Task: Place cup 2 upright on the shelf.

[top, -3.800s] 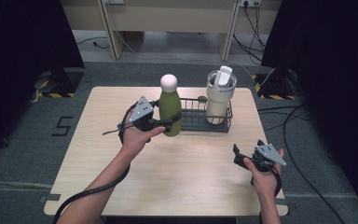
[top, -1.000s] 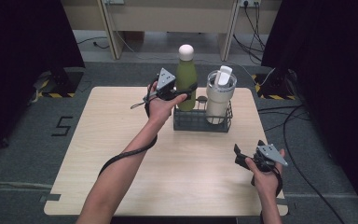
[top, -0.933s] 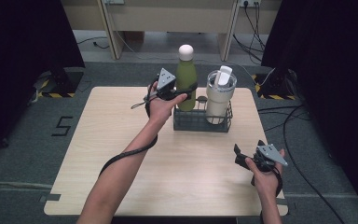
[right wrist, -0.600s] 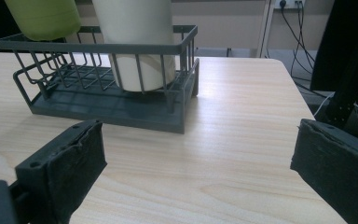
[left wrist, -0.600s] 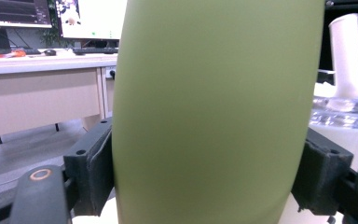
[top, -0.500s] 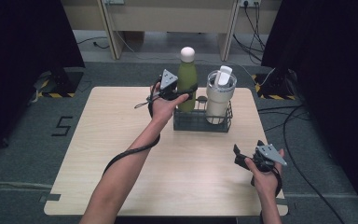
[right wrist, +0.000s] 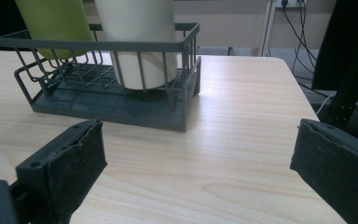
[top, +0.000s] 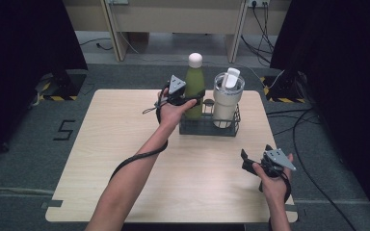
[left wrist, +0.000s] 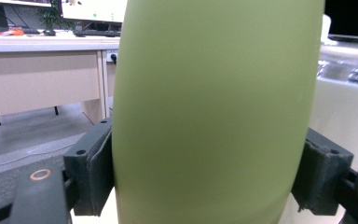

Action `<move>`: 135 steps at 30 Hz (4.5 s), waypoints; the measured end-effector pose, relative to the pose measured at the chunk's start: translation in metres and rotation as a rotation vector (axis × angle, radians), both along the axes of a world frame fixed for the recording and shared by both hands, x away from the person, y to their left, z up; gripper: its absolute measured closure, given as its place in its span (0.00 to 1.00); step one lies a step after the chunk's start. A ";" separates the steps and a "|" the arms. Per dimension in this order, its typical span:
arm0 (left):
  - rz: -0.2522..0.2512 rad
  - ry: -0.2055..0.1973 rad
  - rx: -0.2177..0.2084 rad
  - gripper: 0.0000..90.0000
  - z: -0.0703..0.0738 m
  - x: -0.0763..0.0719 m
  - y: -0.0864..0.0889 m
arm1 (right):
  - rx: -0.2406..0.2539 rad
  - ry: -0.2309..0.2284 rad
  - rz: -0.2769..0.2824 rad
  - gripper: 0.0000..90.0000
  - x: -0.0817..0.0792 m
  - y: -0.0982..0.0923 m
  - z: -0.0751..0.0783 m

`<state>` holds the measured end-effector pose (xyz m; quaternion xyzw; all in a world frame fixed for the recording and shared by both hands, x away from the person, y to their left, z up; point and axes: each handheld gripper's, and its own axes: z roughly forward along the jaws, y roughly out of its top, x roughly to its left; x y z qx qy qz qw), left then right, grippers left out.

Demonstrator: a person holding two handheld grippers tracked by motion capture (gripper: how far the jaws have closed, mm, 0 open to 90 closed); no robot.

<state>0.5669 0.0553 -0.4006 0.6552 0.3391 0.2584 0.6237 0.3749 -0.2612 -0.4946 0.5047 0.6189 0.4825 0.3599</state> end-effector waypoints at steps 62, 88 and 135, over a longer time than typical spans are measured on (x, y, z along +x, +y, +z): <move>-0.023 0.029 0.062 0.09 -0.012 0.002 -0.008 | -0.018 0.012 0.016 0.03 0.001 0.005 -0.001; -0.046 -0.026 0.099 0.09 -0.003 -0.023 0.007 | -0.025 0.013 0.016 0.03 0.001 0.006 -0.002; -0.071 -0.049 0.087 0.11 0.005 -0.070 0.063 | -0.026 0.009 0.010 0.03 0.000 0.007 0.001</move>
